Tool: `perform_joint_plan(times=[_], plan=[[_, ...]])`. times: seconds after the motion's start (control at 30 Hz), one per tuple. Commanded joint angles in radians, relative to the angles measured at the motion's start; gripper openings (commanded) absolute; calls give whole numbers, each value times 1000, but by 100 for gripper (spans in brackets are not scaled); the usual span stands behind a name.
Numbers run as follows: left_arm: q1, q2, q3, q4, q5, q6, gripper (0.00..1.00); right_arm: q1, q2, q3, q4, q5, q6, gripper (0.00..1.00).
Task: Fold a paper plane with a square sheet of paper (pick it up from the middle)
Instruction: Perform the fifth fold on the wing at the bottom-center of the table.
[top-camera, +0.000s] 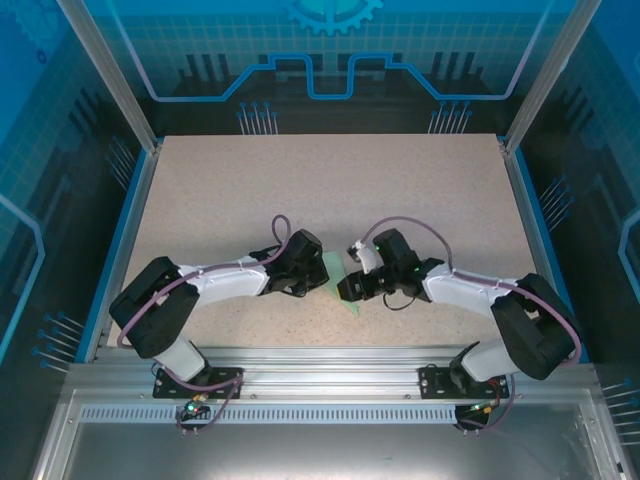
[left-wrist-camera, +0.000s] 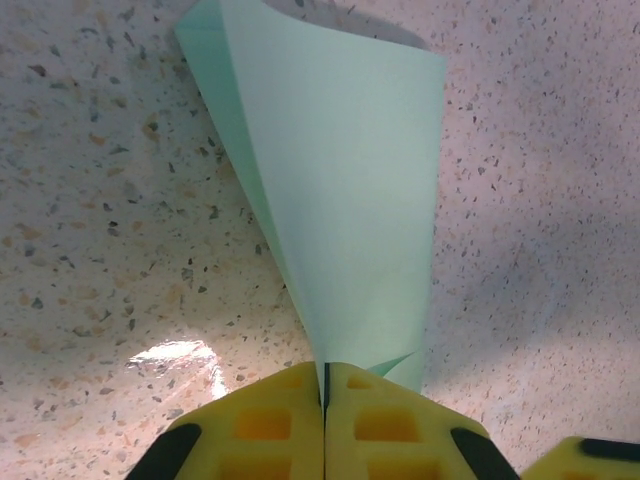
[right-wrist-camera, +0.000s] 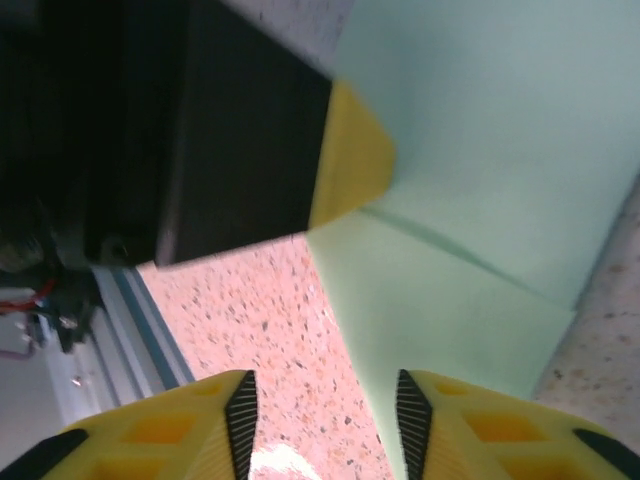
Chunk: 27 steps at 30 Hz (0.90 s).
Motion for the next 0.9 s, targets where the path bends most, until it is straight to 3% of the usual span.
perform_joint_plan(times=[0.0,0.43,0.87], plan=[[12,16,33,-52,37,11,6,51,-4,-45,51,115,-39,48],[16,30,46,-50,61,4,5,217,8,-25,12,470,-137,47],[16,31,50,-52,67,4,6,297,63,18,-4,616,-169,35]])
